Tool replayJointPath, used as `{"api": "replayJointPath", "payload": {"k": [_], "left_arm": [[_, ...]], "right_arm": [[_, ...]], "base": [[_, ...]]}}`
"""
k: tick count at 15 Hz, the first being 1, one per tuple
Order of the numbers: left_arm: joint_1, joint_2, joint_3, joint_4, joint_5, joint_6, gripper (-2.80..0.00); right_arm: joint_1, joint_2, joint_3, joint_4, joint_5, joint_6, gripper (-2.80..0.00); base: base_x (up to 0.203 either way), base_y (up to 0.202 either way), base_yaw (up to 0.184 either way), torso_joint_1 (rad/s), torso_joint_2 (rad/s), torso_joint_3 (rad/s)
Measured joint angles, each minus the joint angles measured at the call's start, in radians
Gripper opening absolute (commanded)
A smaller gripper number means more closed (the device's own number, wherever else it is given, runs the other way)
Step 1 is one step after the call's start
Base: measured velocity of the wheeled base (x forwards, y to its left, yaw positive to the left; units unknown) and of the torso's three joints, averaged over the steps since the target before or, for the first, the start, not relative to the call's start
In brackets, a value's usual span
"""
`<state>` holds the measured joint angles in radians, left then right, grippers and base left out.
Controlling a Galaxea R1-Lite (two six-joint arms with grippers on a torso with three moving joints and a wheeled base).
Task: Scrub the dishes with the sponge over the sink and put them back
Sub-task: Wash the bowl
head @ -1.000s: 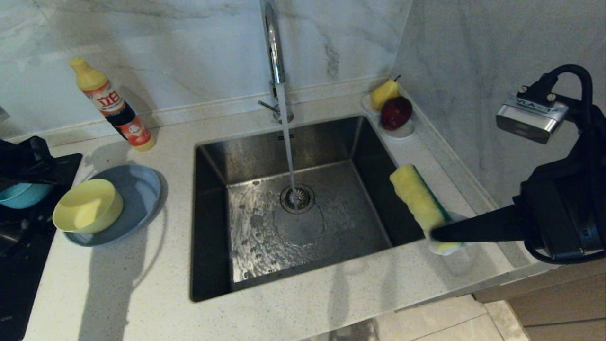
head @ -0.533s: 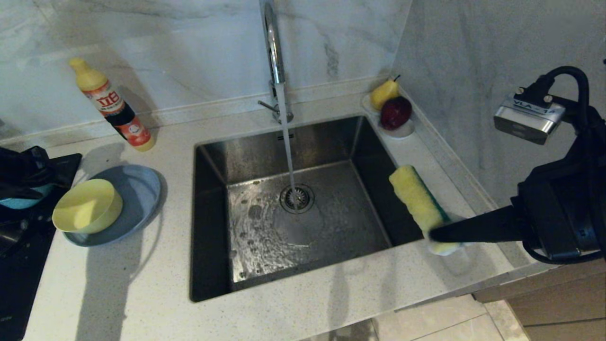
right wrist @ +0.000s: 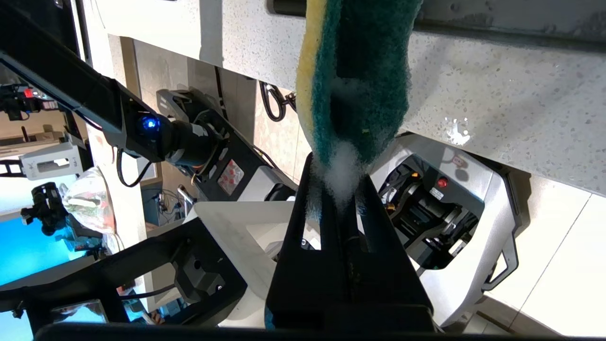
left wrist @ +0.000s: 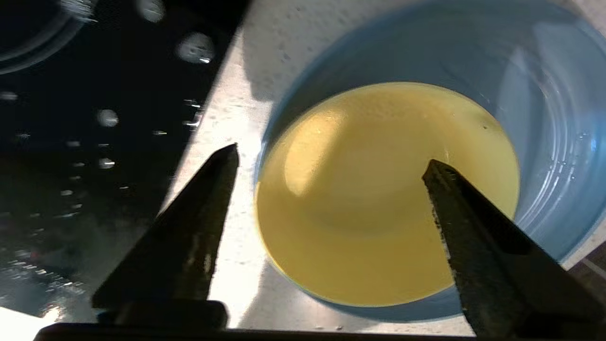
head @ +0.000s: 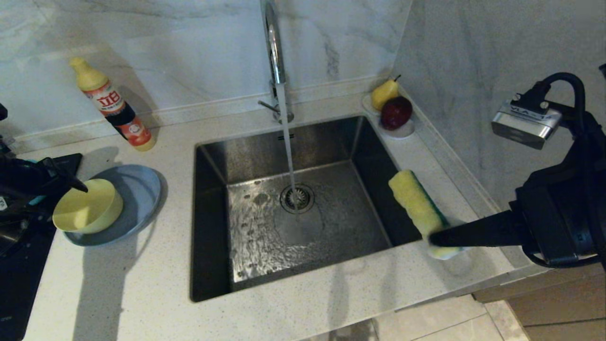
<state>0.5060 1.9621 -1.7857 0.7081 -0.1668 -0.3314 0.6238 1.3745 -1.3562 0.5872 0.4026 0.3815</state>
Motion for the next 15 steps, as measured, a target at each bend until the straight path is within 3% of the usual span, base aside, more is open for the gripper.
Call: {"api": "replayJointPath", "payload": {"k": [3, 10, 15], "left_arm": [[0.0, 0.013, -0.002, 0.0, -0.047, -0.026, 0.0], [-0.002, 0.035, -0.002, -0.001, -0.079, -0.05, 0.0], [-0.002, 0.039, -0.002, -0.001, -0.136, -0.075, 0.0]], "right_arm": [[0.0, -0.001, 0.004, -0.001, 0.0, 0.0, -2.8], [0.0, -0.004, 0.013, -0.001, 0.0, -0.001, -2.8], [0.0, -0.005, 0.018, -0.001, 0.0, -0.001, -2.8]], "base": [[0.0, 0.0, 0.0, 0.0, 0.0, 0.0], [0.0, 0.0, 0.0, 0.0, 0.0, 0.0], [0.0, 0.0, 0.0, 0.0, 0.0, 0.0]]}}
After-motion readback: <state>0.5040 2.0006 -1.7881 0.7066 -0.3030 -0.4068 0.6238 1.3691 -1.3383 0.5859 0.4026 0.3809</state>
